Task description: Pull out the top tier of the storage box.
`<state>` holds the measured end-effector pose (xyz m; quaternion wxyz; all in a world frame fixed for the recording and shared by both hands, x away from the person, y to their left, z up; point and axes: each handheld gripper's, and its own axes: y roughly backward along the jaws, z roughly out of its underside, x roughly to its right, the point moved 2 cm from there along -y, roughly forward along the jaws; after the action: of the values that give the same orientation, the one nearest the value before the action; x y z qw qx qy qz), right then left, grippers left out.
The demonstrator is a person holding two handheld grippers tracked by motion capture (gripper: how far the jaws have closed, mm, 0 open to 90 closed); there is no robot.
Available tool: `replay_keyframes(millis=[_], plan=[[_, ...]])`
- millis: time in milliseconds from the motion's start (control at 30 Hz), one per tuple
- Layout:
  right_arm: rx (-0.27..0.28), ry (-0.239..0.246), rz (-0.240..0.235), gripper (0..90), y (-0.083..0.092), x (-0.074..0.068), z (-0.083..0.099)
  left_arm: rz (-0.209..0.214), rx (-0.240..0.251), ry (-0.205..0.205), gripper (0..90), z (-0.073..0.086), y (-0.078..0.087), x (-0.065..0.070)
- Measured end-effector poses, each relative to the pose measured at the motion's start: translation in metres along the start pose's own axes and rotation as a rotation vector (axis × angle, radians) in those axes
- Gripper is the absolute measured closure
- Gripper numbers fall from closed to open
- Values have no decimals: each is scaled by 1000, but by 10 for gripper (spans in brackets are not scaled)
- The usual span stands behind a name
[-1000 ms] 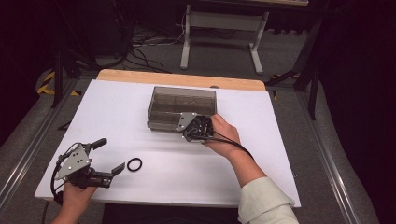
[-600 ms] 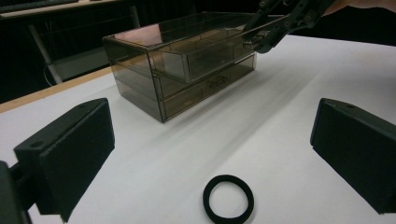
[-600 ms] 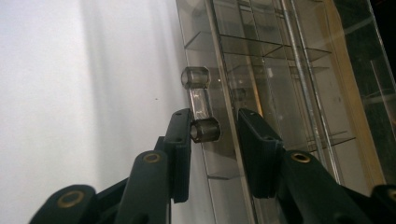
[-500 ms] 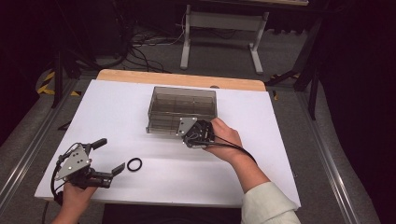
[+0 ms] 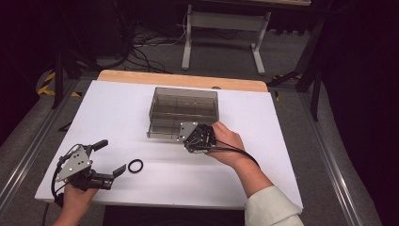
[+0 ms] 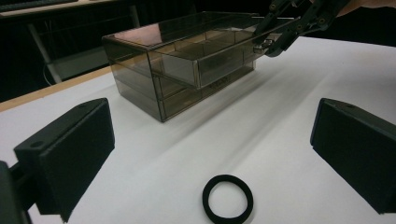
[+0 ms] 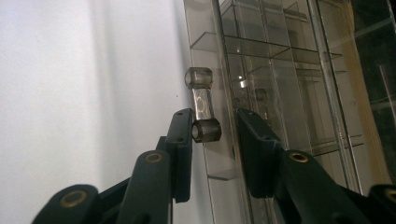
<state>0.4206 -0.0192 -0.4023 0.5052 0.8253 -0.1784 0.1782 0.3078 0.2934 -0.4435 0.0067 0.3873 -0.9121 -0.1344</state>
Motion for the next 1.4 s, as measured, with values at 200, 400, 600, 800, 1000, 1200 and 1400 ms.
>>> replay_keyframes(millis=[200,400,600,800,1000,1200,1400], plan=[[1,-5,-8,678,0,-1,0,1,0,3,6,0,0,0],[21,-24,-27,604,2,0,1,1,1,5,7,0,0,0],[76,-64,-37,502,13,3,1,1,3,8,6,0,0,0],[145,-125,-33,430,23,3,2,3,0,9,6,0,-1,0],[204,-155,-24,380,31,3,3,3,0,8,6,0,-1,-1],[233,-164,-22,350,36,4,4,3,-2,6,6,0,-1,-1],[262,-184,-10,328,41,5,7,13,-8,10,6,0,-2,-2]])
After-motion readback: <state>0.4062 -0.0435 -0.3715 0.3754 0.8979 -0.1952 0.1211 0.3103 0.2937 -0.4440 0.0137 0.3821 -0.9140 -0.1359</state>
